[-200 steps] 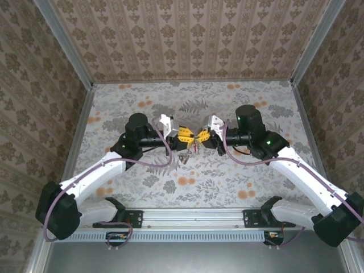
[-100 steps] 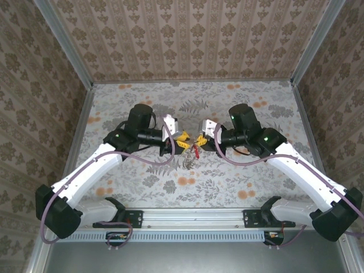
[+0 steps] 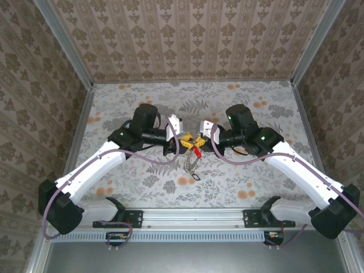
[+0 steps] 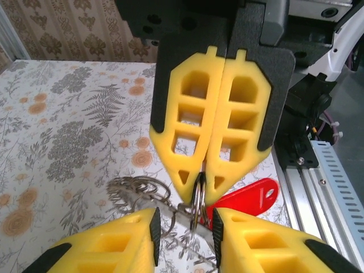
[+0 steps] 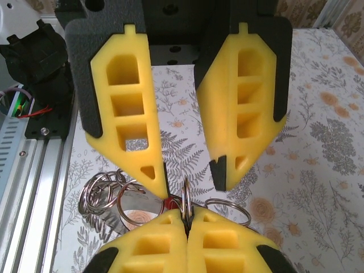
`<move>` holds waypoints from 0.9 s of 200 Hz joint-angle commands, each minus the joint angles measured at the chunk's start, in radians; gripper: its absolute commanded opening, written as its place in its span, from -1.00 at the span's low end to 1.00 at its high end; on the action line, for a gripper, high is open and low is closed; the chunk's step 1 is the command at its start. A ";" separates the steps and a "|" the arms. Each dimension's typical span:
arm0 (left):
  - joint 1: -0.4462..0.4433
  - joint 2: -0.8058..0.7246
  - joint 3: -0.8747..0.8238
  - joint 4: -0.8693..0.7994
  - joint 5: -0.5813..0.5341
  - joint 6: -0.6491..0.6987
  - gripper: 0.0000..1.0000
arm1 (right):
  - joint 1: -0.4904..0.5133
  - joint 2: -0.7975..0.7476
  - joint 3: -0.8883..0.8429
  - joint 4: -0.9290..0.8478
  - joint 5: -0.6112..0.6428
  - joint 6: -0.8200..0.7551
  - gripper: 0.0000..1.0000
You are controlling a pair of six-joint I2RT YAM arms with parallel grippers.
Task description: Put the keys on the keyring
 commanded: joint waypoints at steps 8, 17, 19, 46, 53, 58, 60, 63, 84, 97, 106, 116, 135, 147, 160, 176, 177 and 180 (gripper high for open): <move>-0.021 0.009 0.040 -0.017 -0.011 0.044 -0.57 | 0.007 -0.017 0.025 0.024 -0.012 0.001 -1.00; -0.024 0.007 0.043 -0.020 -0.013 0.052 -0.78 | 0.008 -0.020 0.023 0.024 -0.012 0.001 -1.00; -0.024 0.007 0.043 -0.021 -0.013 0.054 -0.81 | 0.007 -0.021 0.023 0.024 -0.011 0.001 -1.00; -0.023 0.001 0.050 -0.052 -0.008 0.094 -1.00 | 0.007 -0.033 0.013 0.027 0.000 -0.004 -1.00; -0.024 -0.005 0.048 -0.056 0.002 0.111 -1.00 | 0.007 -0.038 0.006 0.028 0.006 -0.006 -0.98; -0.024 -0.012 0.042 -0.049 0.008 0.115 -1.00 | 0.008 -0.042 -0.001 0.029 0.011 -0.007 -0.84; -0.024 -0.016 0.039 -0.044 0.012 0.115 -1.00 | 0.008 -0.044 -0.003 0.031 0.013 -0.007 -0.80; -0.023 -0.020 0.033 -0.036 0.018 0.114 -1.00 | 0.006 -0.047 -0.007 0.032 0.015 -0.008 -0.75; -0.011 -0.050 0.001 0.044 0.064 0.071 -1.00 | 0.001 -0.069 -0.033 0.027 0.025 -0.011 -0.59; 0.001 -0.057 -0.008 0.078 0.088 0.040 -1.00 | -0.008 -0.077 -0.043 0.018 0.027 -0.010 -0.58; 0.007 -0.059 -0.008 0.084 0.095 0.029 -1.00 | -0.011 -0.082 -0.048 0.011 0.027 -0.008 -0.58; 0.014 -0.059 -0.006 0.084 0.101 0.023 -1.00 | -0.014 -0.087 -0.055 0.011 0.026 -0.001 -0.60; 0.026 -0.057 -0.010 0.095 0.120 0.013 -1.00 | -0.014 -0.092 -0.063 0.018 0.024 0.010 -0.61; 0.030 -0.058 -0.016 0.113 0.140 0.005 -1.00 | -0.015 -0.094 -0.068 0.033 0.021 0.021 -0.58; 0.032 -0.060 -0.027 0.140 0.153 -0.007 -1.00 | -0.016 -0.094 -0.073 0.054 0.015 0.035 -0.53; 0.031 -0.060 -0.041 0.170 0.172 -0.017 -1.00 | -0.016 -0.088 -0.075 0.077 0.006 0.048 -0.50; 0.031 -0.060 -0.041 0.171 0.173 -0.017 -1.00 | -0.016 -0.088 -0.075 0.079 0.005 0.048 -0.50; 0.031 -0.060 -0.043 0.180 0.176 -0.020 -1.00 | -0.016 -0.086 -0.073 0.083 0.002 0.052 -0.50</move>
